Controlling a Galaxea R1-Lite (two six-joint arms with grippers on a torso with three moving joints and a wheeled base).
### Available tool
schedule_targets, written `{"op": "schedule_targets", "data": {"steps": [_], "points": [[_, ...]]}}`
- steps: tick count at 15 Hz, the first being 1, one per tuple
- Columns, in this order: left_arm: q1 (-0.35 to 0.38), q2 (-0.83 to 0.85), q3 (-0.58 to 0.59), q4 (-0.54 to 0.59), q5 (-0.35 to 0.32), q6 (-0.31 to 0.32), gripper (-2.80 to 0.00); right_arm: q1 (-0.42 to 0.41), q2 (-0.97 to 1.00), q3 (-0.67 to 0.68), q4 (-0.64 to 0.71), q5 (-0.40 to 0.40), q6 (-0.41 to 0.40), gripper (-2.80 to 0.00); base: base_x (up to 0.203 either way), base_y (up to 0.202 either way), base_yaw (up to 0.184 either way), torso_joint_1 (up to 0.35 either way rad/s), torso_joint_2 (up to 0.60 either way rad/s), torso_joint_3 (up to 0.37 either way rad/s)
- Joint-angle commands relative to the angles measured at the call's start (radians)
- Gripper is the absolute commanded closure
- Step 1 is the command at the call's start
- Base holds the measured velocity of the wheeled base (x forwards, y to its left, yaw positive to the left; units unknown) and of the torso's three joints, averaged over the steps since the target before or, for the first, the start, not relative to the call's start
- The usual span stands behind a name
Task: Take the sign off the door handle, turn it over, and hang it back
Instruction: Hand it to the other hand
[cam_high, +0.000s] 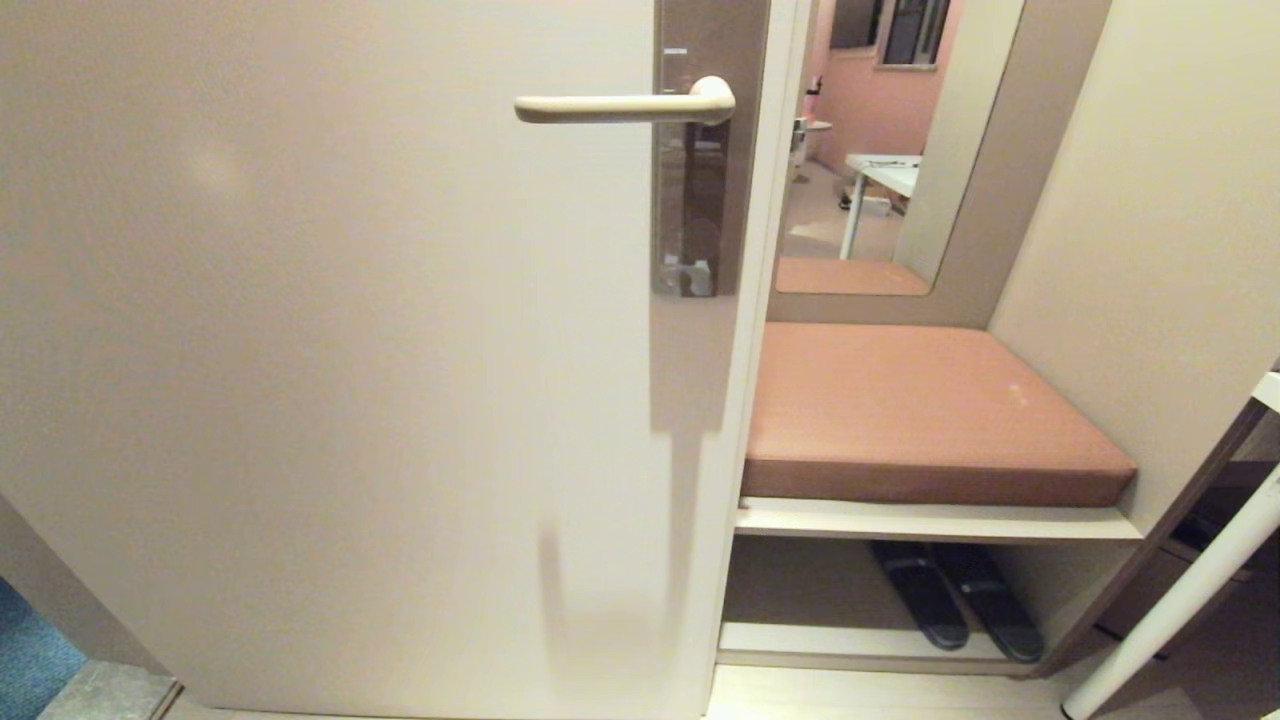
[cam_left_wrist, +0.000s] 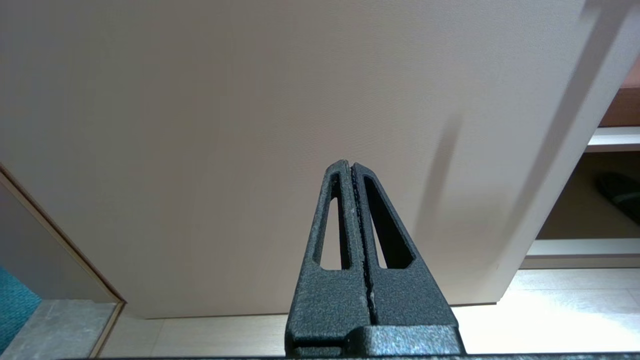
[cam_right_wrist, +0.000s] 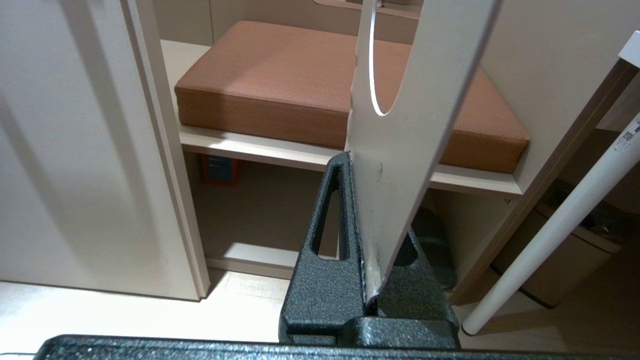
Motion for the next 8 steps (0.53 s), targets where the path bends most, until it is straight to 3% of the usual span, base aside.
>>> {"op": "schedule_targets", "data": {"steps": [1, 5, 8], "points": [[0.000, 0.000, 0.000, 0.000, 0.000, 0.002, 0.00, 0.000, 0.001, 0.000, 0.000, 0.001, -0.001, 0.00, 0.000, 0.000, 0.000, 0.000, 0.00, 0.000], [0.000, 0.000, 0.000, 0.000, 0.000, -0.005, 0.00, 0.000, 0.001, 0.000, 0.000, 0.001, -0.001, 0.00, 0.000, 0.000, 0.000, 0.000, 0.00, 0.000], [0.000, 0.000, 0.000, 0.000, 0.002, -0.006, 0.00, 0.000, 0.001, 0.000, 0.000, 0.001, -0.001, 0.00, 0.003, -0.123, 0.000, 0.002, 0.00, 0.004]]}}
